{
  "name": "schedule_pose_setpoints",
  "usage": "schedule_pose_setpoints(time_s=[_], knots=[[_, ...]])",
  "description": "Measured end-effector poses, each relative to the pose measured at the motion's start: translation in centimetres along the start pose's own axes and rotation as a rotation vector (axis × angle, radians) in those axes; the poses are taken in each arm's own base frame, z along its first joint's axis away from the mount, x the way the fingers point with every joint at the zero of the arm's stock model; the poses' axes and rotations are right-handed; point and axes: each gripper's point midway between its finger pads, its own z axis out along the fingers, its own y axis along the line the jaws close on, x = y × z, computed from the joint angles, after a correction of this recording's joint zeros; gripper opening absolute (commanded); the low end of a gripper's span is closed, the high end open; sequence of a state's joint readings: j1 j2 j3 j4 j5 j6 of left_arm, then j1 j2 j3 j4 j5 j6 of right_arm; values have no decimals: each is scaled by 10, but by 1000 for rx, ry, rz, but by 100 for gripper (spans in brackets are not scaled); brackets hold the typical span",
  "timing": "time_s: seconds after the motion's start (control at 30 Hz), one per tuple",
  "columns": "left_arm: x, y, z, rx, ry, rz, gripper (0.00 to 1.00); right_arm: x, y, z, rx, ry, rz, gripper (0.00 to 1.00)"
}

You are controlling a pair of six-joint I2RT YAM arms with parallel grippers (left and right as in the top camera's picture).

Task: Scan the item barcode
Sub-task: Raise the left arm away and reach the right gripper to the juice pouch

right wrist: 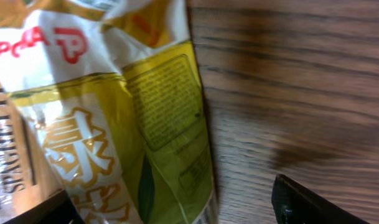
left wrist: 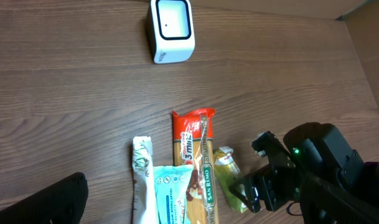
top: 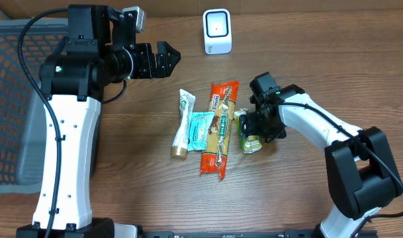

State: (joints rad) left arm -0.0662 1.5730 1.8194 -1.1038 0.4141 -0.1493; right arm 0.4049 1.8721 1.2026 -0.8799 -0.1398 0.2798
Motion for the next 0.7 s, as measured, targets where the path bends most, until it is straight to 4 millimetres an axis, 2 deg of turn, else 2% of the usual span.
schedule_pose_setpoints(time_s=[0.17, 0.37, 0.47, 0.6, 0.7], knots=[[0, 0, 0, 0, 0, 0, 100, -2, -5, 0, 19, -6, -21, 86], [0, 0, 0, 0, 0, 0, 99, -1, -7, 0, 26, -2, -73, 71], [0, 0, 0, 0, 0, 0, 99, 1, -8, -2, 35, 7, -96, 68], [0, 0, 0, 0, 0, 0, 100, -7, -6, -10, 45, -10, -115, 58], [0, 0, 0, 0, 0, 0, 99, -20, -3, -19, 51, -51, -128, 43]])
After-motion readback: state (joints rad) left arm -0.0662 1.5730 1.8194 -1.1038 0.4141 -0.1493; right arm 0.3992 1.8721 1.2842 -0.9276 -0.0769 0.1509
